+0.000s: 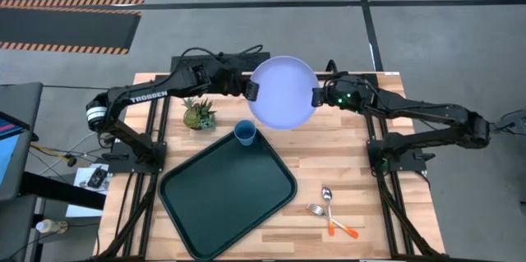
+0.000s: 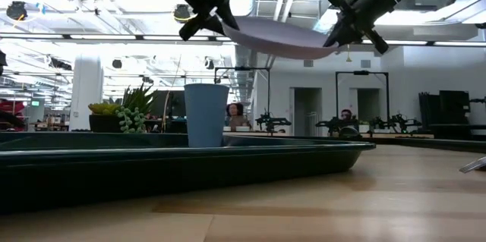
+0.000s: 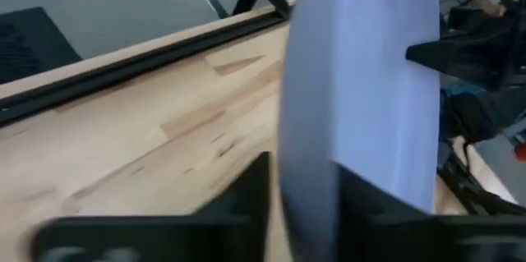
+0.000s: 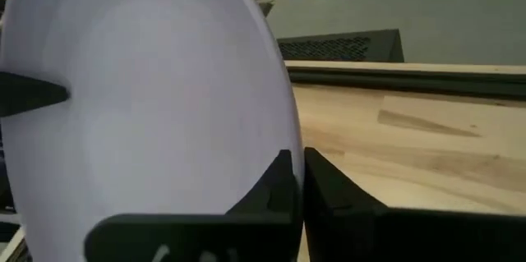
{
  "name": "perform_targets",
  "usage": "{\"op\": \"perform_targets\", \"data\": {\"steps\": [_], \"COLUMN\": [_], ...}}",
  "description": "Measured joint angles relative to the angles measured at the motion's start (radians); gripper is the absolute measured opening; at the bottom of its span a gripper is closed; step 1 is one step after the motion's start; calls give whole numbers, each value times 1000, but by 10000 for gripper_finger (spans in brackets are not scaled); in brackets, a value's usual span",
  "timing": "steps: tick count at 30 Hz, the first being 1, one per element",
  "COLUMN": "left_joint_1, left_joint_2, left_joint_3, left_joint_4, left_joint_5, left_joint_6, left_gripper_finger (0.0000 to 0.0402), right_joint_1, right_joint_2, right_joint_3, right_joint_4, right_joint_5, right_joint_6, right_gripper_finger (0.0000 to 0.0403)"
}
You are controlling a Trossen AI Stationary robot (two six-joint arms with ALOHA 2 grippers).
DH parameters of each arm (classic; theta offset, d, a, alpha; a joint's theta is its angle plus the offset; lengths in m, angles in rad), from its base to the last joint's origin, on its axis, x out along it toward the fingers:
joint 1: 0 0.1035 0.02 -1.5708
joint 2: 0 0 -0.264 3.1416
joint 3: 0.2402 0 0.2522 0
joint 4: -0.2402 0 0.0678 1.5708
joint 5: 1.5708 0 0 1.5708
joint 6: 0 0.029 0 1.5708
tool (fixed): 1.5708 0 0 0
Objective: Pick and place plate/cup/fork/spoon on tray
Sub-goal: Put the purple plate on the black serving tray to the bottom of the blue cup
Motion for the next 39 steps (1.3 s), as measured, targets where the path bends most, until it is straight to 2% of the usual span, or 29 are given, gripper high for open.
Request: {"op": "perform_targets", "data": {"steps": [2,6,9,12,18,21,24,26,31,36,39], "left_joint_1": [-16,-49,-86,-133,-267,-376,-524,-635,-885,-1016,-1040], "left_joint_2": [0,-3,-2,-5,-10,-13,-16,-22,-19,-18,-18], "left_joint_3": [-1,0,52,128,298,337,341,325,243,104,16], "left_joint_4": [-9,-10,-85,-212,-444,-587,-663,-713,-695,-700,-666], "left_joint_5": [-44,-67,-59,-62,-85,-29,-32,-92,-226,-374,-371], "left_joint_6": [-24,-62,-75,-84,-170,-241,-411,-564,-998,-1366,-1482], "left_gripper_finger": [16,10,8,6,5,5,5,5,5,5,5], "right_joint_1": [2,-1,0,2,3,-2,-2,0,-2,-2,-1], "right_joint_2": [-2,-5,-40,-104,-277,-357,-417,-444,-473,-468,-449], "right_joint_3": [0,0,0,0,1,2,2,2,2,1,0], "right_joint_4": [3,-3,-10,-13,-4,-14,-24,-33,-65,-83,-83], "right_joint_5": [0,-49,-95,-138,-303,-296,-292,-297,-285,-291,-290], "right_joint_6": [-6,-77,-109,-118,-180,-183,-198,-210,-213,-215,-217], "right_gripper_finger": [29,52,72,98,157,178,192,196,196,186,181]}}
